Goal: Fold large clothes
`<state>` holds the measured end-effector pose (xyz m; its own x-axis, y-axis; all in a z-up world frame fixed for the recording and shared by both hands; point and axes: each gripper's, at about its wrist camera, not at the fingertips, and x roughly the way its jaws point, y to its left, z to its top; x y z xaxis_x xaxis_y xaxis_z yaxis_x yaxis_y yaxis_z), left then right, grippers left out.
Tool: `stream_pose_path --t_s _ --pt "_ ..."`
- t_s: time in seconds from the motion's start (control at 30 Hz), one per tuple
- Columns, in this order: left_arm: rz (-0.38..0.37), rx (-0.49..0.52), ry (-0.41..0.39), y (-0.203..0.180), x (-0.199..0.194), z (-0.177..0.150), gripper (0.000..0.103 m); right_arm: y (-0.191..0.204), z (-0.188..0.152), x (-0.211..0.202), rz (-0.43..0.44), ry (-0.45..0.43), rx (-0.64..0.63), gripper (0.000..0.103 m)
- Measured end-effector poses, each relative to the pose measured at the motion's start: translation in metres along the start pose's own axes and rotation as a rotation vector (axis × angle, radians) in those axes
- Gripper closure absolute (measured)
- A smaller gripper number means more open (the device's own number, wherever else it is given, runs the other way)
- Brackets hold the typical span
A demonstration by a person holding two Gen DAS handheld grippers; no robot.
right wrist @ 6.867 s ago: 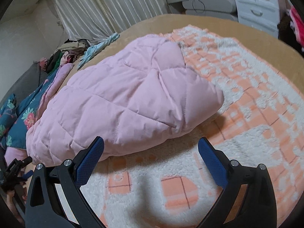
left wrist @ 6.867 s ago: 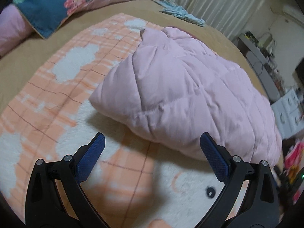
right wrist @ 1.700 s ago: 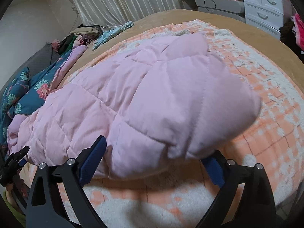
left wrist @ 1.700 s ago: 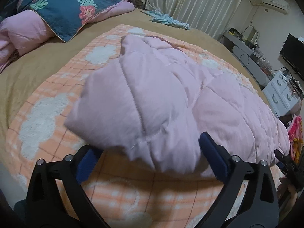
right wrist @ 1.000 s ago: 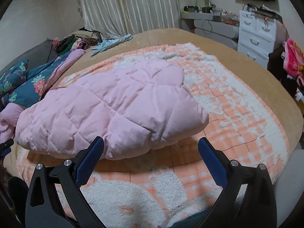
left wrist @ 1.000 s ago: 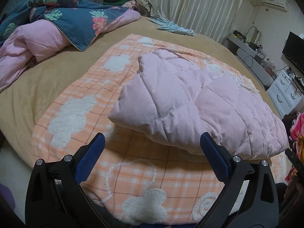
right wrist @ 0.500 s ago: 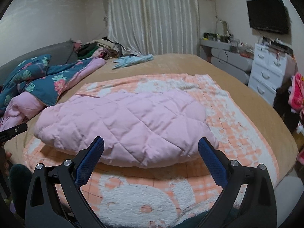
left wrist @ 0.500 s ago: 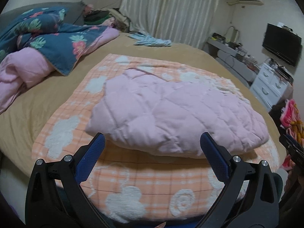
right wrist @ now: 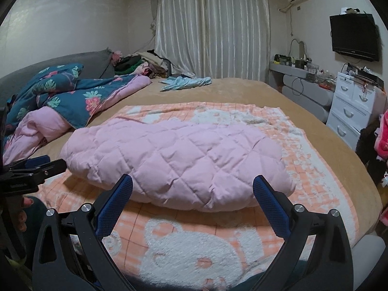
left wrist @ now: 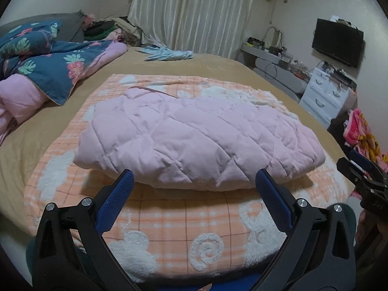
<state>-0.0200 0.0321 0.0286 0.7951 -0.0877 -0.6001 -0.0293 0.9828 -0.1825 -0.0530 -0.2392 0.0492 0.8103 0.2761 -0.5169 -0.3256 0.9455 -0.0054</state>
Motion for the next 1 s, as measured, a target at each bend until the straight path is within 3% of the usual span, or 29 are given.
stream_pose_path --t_s 0.3,1.0 --pt "0.006 -0.006 0.050 -0.002 0.013 -0.011 0.009 0.004 -0.016 0.017 0.031 0.064 0.039 0.004" --pt "0.037 -0.004 0.054 0.001 0.013 -0.010 0.009 0.008 -0.019 0.024 0.039 0.087 0.027 0.004"
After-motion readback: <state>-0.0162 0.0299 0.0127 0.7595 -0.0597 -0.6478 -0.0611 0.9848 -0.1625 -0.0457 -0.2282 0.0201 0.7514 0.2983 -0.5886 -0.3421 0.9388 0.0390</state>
